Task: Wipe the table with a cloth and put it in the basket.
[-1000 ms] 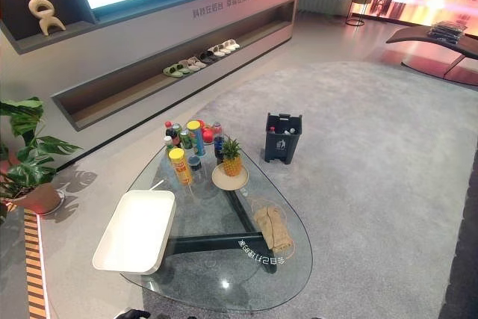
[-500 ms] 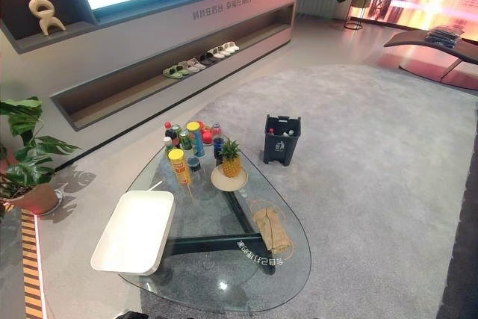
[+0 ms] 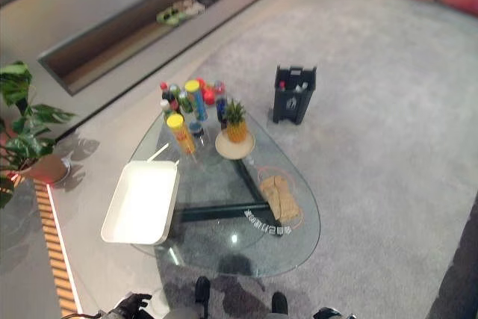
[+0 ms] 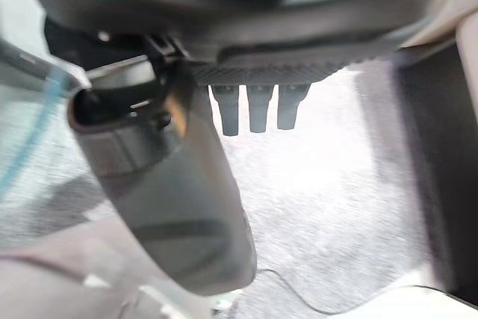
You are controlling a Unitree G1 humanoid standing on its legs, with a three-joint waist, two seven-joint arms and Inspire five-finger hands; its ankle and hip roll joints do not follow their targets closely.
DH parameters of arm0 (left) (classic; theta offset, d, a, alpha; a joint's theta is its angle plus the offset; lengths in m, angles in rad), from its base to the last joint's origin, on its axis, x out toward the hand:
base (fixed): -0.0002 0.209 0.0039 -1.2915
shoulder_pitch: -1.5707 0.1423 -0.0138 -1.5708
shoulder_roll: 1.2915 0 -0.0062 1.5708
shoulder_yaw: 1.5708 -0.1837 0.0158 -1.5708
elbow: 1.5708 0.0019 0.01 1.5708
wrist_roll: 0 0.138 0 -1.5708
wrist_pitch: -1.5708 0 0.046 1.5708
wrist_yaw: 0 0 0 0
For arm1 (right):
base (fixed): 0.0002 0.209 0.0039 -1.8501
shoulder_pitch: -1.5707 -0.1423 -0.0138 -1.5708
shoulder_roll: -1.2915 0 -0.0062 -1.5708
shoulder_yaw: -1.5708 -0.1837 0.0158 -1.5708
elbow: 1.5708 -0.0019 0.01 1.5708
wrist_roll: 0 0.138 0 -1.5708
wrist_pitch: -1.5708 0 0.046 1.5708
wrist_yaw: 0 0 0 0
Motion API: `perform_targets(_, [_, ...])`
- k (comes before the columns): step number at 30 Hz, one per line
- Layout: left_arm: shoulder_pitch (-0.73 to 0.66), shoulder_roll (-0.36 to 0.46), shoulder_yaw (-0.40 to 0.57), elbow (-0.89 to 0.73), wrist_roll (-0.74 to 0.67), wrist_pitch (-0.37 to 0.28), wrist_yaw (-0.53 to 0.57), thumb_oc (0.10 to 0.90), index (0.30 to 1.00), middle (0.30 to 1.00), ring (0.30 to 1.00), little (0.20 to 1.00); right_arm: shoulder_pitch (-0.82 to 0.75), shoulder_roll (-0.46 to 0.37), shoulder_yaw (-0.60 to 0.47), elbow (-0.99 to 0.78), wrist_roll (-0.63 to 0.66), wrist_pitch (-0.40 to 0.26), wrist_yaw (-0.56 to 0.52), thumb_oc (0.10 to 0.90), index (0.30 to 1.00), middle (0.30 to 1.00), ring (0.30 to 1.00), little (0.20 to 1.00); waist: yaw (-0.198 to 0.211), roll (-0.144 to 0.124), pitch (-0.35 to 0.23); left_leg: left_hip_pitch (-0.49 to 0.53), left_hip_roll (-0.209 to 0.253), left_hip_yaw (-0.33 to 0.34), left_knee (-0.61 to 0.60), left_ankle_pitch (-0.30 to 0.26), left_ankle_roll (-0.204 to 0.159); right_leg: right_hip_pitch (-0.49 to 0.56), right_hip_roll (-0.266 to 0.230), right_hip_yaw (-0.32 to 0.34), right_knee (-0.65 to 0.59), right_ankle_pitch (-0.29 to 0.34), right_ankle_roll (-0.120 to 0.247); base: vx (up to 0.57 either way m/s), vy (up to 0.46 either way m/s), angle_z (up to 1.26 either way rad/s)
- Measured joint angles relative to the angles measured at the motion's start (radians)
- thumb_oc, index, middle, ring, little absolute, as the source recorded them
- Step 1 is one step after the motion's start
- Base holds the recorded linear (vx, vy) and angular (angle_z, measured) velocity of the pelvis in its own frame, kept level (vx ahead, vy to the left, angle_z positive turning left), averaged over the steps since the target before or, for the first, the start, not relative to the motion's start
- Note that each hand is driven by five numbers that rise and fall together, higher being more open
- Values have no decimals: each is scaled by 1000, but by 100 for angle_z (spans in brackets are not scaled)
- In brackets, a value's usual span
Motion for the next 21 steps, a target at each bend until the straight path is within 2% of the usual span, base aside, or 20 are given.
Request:
perform_targets(1, [-47, 18, 10, 0, -47, 3, 0, 800, 900, 900, 900, 900, -32, -10, 2, -1, 0, 2, -3, 800, 900, 900, 900, 900, -2, -1, 41, -25, -2, 0, 0, 15, 8, -28, 0, 3, 3, 13, 2, -103, 0, -6])
perform_targets(2, [-62, 25, 13, 1, -65, 3, 0, 800, 900, 900, 900, 900, -42, -12, 4, -1, 0, 2, -5, 800, 900, 900, 900, 900, -2, -1, 53, -33, -2, -1, 0, 18, 8, -35, 0, 5, 3, 15, 4, -110, 6, -4])
perform_targets(4, [-160, 76, 18, 7, -142, 3, 3, 800, 900, 900, 900, 900, -104, -22, 21, -3, 5, 9, -14, 800, 900, 900, 900, 900, 0, -17, 138, -51, -5, 2, 0, 29, 10, -68, -3, 13, 17, 20, 8, -99, 1, -5])
perform_targets(7, [-242, 123, 35, 7, -199, -10, 4, 800, 900, 900, 900, 900, -160, -30, 22, -19, 14, 14, -27, 800, 900, 900, 900, 900, -2, -33, 181, -84, -11, 10, 1, 40, 17, -117, -10, 28, 43, 23, 10, -148, -16, -11])
perform_targets(10, [-334, 155, 37, 0, -270, -27, 22, 800, 900, 900, 900, 900, -224, -44, 40, -37, 48, 20, -44, 800, 900, 900, 900, 900, -7, -36, 215, -167, -20, 11, 54, 42, 20, -236, -22, 31, 179, -26, 14, -160, -42, 4])
perform_targets(12, [-398, 176, 36, -28, -303, -35, 42, 800, 900, 900, 900, 900, -282, -44, 42, -44, 60, 21, -63, 800, 900, 900, 900, 900, -7, -45, 250, -235, -31, 7, 108, 41, 19, -347, -35, 35, 334, -87, 10, -108, -57, 18])
perform_targets(15, [-430, 186, 38, -83, -343, -55, 75, 800, 900, 900, 900, 900, -339, -42, 41, -85, 90, 20, -99, 800, 900, 900, 900, 900, 12, -62, 265, -330, -45, -3, 183, 31, 6, -505, -49, 53, 544, -168, -3, -62, -54, 16])
perform_targets(20, [-391, 182, 38, -80, -349, -43, 80, 800, 900, 900, 900, 900, -389, -40, 40, -121, 118, 5, -159, 800, 900, 900, 900, 900, 29, -65, 266, -434, -25, -31, 302, -16, -16, -624, -26, 55, 695, -223, -50, -4, -24, 2])
perform_targets(21, [-385, 180, 38, -80, -349, -42, 80, 800, 900, 900, 900, 900, -391, -41, 39, -121, 118, 3, -164, 800, 900, 900, 900, 900, 29, -65, 266, -443, -21, -33, 309, -19, -18, -632, -21, 54, 700, -225, -50, 3, 6, -7])
